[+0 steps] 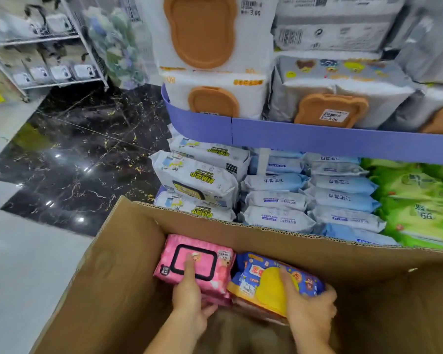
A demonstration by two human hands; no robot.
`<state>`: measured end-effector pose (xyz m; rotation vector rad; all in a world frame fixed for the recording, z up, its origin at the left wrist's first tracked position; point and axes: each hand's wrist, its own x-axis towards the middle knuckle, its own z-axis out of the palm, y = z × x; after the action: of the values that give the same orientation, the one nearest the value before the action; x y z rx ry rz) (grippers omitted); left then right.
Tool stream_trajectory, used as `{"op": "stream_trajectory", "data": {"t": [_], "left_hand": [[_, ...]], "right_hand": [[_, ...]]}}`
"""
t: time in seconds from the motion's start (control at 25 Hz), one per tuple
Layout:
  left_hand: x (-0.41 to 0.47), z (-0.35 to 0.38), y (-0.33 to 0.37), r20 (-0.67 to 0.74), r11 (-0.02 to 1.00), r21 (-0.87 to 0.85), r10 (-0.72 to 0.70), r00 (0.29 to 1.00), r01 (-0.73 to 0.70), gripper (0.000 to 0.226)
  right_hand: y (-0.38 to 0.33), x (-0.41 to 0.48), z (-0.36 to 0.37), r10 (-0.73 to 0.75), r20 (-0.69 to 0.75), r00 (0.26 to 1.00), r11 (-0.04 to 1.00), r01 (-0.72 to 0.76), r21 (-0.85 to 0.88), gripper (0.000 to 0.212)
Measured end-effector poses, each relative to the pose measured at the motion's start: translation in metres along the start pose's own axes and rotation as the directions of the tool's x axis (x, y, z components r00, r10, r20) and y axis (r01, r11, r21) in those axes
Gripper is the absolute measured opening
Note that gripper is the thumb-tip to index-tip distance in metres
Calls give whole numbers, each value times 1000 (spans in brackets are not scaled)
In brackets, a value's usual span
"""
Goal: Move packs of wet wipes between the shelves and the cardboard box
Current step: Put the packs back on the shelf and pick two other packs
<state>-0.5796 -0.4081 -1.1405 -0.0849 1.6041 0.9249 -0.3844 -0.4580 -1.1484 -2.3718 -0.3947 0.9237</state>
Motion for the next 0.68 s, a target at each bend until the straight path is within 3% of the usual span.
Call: {"op": "stream_trajectory", "data": {"t": [0.08,0.32,0.44,0.68], "left_hand": [[-8,3,4,35,999,-38,-36,999,37,56],[-11,3,11,82,999,5,-45,996,44,79],[-14,0,20,86,973,201,-134,987,114,95],[-57,3,30,80,862,505,-92,992,39,67]], "right_hand": [[-15,2,5,115,72,991,988,-122,95,105],[-26,15,9,42,138,990,998,-49,48,98],[-28,27,-7,58,255,965,997,-69,34,99],[-27,19,-44,-34,272,962,999,22,45,63]]}}
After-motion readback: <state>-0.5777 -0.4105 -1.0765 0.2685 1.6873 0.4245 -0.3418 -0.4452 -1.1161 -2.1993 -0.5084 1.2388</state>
